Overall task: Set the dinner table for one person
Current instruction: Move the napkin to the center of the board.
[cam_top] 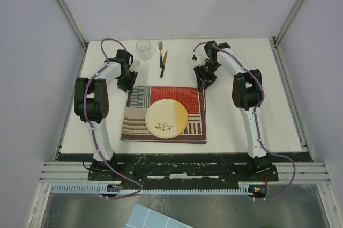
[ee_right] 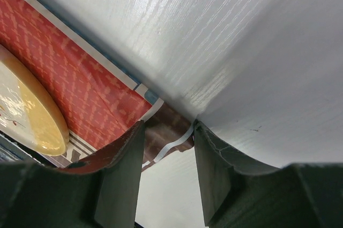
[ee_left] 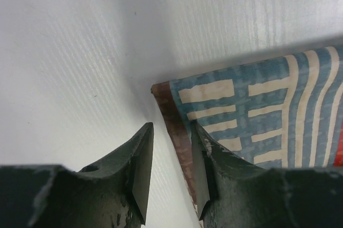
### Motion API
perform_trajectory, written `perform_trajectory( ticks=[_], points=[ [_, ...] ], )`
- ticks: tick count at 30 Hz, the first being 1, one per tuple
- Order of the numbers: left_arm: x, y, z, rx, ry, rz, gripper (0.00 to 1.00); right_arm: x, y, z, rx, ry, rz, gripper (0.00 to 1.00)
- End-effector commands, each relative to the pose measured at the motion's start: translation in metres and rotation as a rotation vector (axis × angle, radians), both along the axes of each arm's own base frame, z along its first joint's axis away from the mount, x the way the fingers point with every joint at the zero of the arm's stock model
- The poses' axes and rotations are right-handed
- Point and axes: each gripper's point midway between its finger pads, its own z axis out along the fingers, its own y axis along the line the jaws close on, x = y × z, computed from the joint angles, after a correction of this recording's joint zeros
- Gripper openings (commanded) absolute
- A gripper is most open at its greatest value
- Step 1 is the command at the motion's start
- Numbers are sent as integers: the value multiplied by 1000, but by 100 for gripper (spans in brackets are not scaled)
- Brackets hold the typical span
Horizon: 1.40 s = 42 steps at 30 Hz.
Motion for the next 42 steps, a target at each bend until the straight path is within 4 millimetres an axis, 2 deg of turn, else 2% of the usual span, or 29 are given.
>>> perform_trajectory(
  ticks=[1, 9, 13, 16, 18, 19, 20, 21, 28, 35, 42],
  points=[
    [16, -11, 8, -59, -42, -29, 42, -6, 5, 12, 27, 0, 21, 50],
    [11, -15, -2, -79, -12, -26, 42, -7, 6, 15, 37, 2, 27, 49],
    [12, -15, -5, -80, -7, -12, 36, -9, 7, 17, 47, 7, 34, 44],
    [11, -16, -7, -87, -3, -8, 25, -10, 8, 18, 60, 11, 37, 31],
    [11, -16, -8, -90, 1, -4, 14, -11, 9, 18, 65, 14, 36, 19],
    [10, -17, -8, -92, 3, -3, 5, -11, 10, 18, 66, 16, 36, 12],
    [9, -17, -9, -92, 5, -3, 3, -11, 10, 18, 66, 16, 37, 3],
    [9, -16, -10, -92, 6, -3, 3, -10, 10, 19, 66, 14, 39, 2],
    [11, -18, -6, -100, -5, -5, 3, -5, 5, 17, 39, -19, 35, 2],
    [29, -19, 2, -101, -48, -8, 3, 16, 2, 19, -5, -87, 3, 2],
    [45, -25, 1, -123, -60, -5, 3, 41, 0, 25, -35, -178, -39, 2]
  ],
)
